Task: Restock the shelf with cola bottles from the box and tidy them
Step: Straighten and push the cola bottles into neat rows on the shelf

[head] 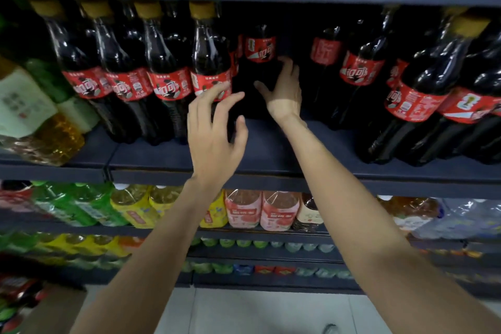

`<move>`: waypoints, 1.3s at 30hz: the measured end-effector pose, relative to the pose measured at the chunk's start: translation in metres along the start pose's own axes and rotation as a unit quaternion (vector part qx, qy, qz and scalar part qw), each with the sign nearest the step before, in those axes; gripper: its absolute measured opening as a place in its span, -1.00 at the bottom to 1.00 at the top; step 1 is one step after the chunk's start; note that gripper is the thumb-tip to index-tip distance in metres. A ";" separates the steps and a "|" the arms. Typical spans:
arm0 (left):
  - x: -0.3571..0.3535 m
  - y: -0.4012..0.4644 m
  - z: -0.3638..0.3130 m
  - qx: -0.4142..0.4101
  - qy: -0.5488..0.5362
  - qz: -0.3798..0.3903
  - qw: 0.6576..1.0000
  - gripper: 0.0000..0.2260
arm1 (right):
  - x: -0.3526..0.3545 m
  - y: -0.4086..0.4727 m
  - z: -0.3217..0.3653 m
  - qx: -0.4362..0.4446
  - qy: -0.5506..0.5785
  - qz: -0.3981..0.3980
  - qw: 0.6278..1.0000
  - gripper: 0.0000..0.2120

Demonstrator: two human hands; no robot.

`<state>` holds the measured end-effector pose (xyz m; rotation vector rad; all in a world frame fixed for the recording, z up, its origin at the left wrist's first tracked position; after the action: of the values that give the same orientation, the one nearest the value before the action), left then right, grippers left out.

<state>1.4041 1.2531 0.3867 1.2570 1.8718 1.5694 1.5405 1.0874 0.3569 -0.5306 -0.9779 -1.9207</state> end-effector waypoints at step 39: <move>-0.105 0.010 0.041 0.237 0.006 -0.017 0.971 -0.34 | 0.095 -0.083 -0.070 -0.016 0.190 -0.116 0.975 -0.16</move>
<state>1.4941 1.1903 0.3585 1.3914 2.3515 1.1446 1.4214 1.0063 0.3451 -0.0572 -0.7837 -2.1458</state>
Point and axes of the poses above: each hand's wrist, its own y-axis towards the middle knuckle, its own x-axis out of the back of the hand, z = x × y, the point moved 10 cm from there along y, towards the middle knuckle, and after that the axes turned 12 degrees about -y, right-handed, at the moved point
